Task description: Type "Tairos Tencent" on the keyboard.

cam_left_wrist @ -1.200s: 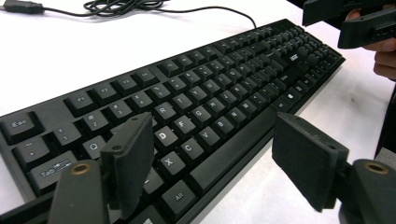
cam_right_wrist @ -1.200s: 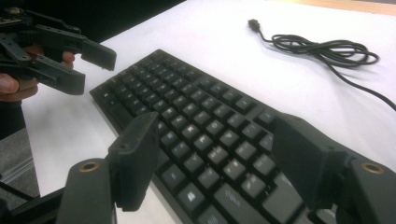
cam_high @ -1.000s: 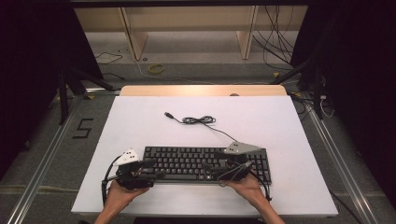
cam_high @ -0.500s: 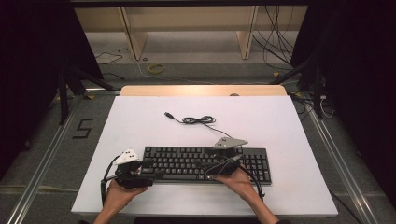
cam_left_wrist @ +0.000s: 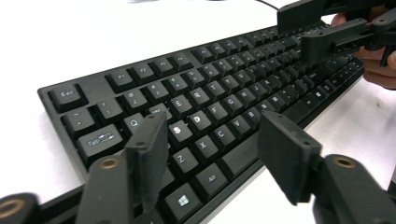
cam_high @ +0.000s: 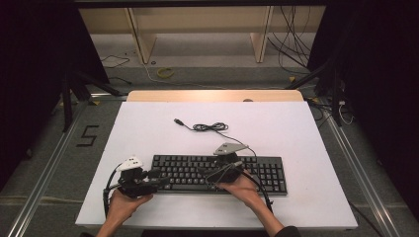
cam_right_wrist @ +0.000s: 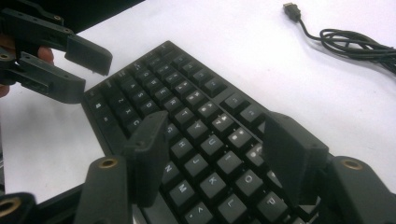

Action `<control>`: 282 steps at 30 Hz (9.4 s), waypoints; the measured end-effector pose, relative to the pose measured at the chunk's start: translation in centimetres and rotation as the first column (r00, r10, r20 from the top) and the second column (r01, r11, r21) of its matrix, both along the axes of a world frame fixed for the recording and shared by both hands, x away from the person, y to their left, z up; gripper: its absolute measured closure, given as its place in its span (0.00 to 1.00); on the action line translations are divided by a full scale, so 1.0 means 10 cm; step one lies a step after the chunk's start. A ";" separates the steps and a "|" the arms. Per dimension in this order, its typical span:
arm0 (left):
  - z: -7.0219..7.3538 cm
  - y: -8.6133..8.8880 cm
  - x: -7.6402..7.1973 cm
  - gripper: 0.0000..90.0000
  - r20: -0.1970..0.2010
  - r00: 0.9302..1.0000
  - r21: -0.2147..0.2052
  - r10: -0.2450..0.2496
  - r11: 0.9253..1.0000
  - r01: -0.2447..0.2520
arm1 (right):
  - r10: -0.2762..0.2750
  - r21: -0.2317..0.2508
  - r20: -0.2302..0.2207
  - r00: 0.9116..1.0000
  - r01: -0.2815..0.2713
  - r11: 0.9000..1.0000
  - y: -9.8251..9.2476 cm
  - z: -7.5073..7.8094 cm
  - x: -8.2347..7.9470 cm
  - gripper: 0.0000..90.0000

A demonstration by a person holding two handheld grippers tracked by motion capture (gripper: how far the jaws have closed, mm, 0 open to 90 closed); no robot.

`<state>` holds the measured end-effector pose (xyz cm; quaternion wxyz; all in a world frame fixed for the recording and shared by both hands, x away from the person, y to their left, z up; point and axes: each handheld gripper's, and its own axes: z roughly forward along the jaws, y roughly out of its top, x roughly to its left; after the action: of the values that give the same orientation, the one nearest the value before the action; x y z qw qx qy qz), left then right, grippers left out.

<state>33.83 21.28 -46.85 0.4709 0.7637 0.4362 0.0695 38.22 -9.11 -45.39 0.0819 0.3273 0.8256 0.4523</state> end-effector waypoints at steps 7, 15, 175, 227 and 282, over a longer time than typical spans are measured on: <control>-0.01 0.00 0.00 0.58 -0.010 1.000 0.040 -0.004 0.999 0.004 | 0.012 -0.009 -0.010 1.000 -0.012 1.000 0.08 -0.02 0.03 0.50; -0.01 0.02 0.01 0.64 -0.022 1.000 0.047 0.002 0.999 -0.001 | 0.021 -0.010 -0.010 1.000 -0.021 1.000 0.15 0.00 0.06 0.53; -0.11 -0.06 0.24 0.95 -0.020 1.000 0.137 0.022 0.990 -0.019 | 0.006 0.034 -0.036 0.999 -0.005 0.999 0.03 0.06 0.08 0.38; -0.03 -0.12 0.16 0.44 0.030 1.000 0.019 0.001 1.000 -0.001 | 0.007 0.008 -0.042 0.999 -0.007 1.000 0.05 0.02 0.10 0.57; 0.01 -0.12 0.08 0.34 0.072 0.997 -0.035 -0.019 0.999 0.022 | -0.007 -0.128 -0.086 0.996 -0.004 0.992 0.11 -0.23 0.16 1.00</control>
<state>34.67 20.12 -46.80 0.5006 0.7564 0.4125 0.0840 39.78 -7.98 -47.71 0.0674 0.3414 0.8554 0.3838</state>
